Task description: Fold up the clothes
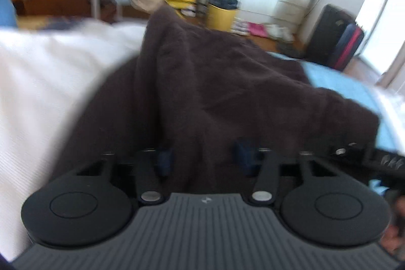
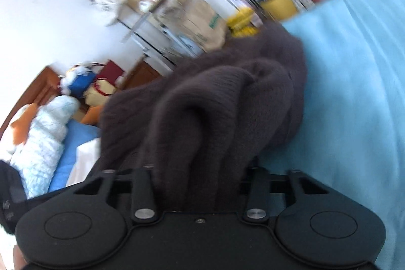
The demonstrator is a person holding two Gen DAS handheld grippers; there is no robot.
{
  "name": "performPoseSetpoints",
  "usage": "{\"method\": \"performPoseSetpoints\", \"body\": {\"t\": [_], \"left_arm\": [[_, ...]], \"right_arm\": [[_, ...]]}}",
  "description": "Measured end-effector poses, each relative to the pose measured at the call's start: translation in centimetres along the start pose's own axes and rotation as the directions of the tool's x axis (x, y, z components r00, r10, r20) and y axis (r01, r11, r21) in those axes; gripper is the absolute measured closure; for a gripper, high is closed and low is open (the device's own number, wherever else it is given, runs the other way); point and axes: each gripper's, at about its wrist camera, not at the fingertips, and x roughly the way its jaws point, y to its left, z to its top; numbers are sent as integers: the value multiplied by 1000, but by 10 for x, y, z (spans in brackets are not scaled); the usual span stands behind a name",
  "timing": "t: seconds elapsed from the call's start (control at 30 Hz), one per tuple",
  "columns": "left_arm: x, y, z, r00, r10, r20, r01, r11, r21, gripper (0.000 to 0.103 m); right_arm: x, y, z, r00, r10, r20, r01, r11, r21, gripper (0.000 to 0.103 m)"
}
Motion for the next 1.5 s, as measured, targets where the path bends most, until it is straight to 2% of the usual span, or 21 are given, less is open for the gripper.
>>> {"method": "performPoseSetpoints", "body": {"t": [0.07,0.13,0.2,0.23,0.3,0.4,0.43,0.57,0.73,0.77,0.87,1.0,1.13,1.17,1.23,1.27,1.33,1.4,1.43,1.47,1.5], "left_arm": [[1,-3,-3,998,-56,-9,56,997,-45,57],[1,-11,-4,997,-71,-13,71,997,-44,57],[-4,-20,-5,992,-129,-17,128,990,-60,60],[-6,-26,-5,987,-161,-22,159,985,-67,61],[-13,-42,-4,974,-225,-41,222,973,-70,72],[-32,-82,-4,946,-320,-48,318,947,-44,75],[-38,-95,-4,935,-350,-51,349,937,-35,75],[-63,-148,-5,881,-469,-66,470,883,-1,75],[-95,-236,-10,807,-581,-101,587,808,42,75],[-105,-254,-11,783,-610,-118,619,784,51,75],[-140,-314,-12,710,-686,-161,703,704,99,75],[-182,-393,-14,666,-731,-145,744,641,188,76],[-201,-430,-8,621,-775,-121,783,605,144,75],[-205,-439,-6,609,-785,-114,792,596,133,75],[-215,-456,-3,591,-801,-93,805,580,122,75],[-223,-457,-3,603,-796,-54,793,590,151,75],[-235,-458,-2,624,-781,19,761,614,209,75],[-232,-449,-3,677,-733,61,696,665,269,70],[-232,-444,-6,703,-707,77,659,689,300,68],[-234,-437,-16,738,-671,76,615,714,334,58],[-225,-429,-24,772,-632,69,575,739,351,54]], "right_arm": [[-11,10,0,999,26,21,-25,999,-45,67],[-22,19,0,998,53,40,-49,995,-90,69],[-35,29,2,995,82,52,-75,989,-128,69],[-43,34,5,994,96,58,-87,987,-138,70],[-61,43,10,990,124,71,-112,982,-154,70],[-101,50,23,981,170,90,-162,982,-95,70],[-118,52,25,977,187,98,-180,980,-81,70],[-201,64,28,973,182,144,-158,974,-165,70],[-300,51,47,979,126,163,-111,989,-97,70],[-319,54,45,978,117,170,-102,991,-90,70],[-396,76,35,969,84,232,-42,983,-179,70],[-474,75,48,951,48,307,5,986,-168,70],[-520,77,81,933,-20,359,82,984,-159,70],[-527,84,87,932,-16,362,86,980,-177,70],[-535,106,93,922,-23,386,158,933,-323,71],[-538,116,96,918,-22,396,188,903,-386,71],[-538,115,110,917,11,398,183,876,-447,71],[-531,105,123,918,13,396,202,844,-497,70],[-523,95,127,915,-44,402,263,819,-510,67],[-515,85,130,903,-112,415,334,790,-514,51],[-501,69,128,848,-246,469,475,745,-469,28]]}}
